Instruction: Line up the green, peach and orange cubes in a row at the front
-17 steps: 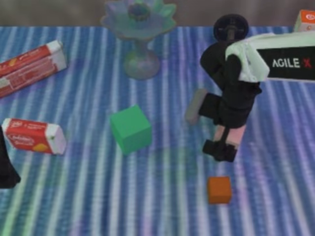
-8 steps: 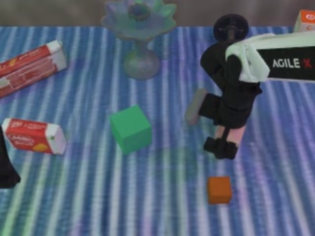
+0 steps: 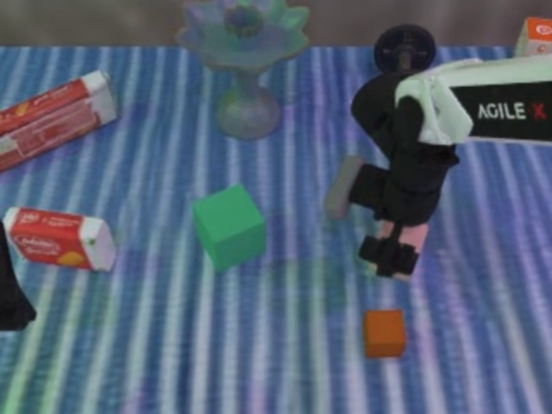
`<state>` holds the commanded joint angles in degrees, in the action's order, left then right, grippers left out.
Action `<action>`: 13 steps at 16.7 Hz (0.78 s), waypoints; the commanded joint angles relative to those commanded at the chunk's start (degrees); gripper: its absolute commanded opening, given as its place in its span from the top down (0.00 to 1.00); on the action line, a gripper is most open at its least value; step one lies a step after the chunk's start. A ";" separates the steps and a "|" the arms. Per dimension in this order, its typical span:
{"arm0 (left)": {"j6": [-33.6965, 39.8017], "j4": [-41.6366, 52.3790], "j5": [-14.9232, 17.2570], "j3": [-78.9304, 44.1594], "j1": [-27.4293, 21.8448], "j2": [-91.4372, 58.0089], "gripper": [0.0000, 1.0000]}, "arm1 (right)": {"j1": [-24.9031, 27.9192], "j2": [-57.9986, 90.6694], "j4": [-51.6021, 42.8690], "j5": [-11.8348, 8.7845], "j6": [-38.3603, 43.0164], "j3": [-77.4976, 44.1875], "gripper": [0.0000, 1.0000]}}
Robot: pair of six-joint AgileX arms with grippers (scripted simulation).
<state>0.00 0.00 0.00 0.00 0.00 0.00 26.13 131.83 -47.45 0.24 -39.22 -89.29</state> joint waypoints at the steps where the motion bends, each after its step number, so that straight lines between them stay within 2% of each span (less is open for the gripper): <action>1: 0.00 0.00 0.00 0.00 0.00 0.00 0.00 | 0.00 0.00 0.00 0.00 0.00 0.00 1.00; 8: 0.00 0.00 0.00 0.00 0.00 0.00 0.00 | 0.23 -1.74 -1.85 -0.56 0.49 -0.87 1.00; 13: 0.00 0.00 0.00 0.00 0.00 0.00 0.00 | 0.65 -5.50 -11.55 -0.62 0.32 -6.06 1.00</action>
<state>0.00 0.00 0.00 0.00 0.00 0.00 26.79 126.33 -59.00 -0.39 -38.90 -95.34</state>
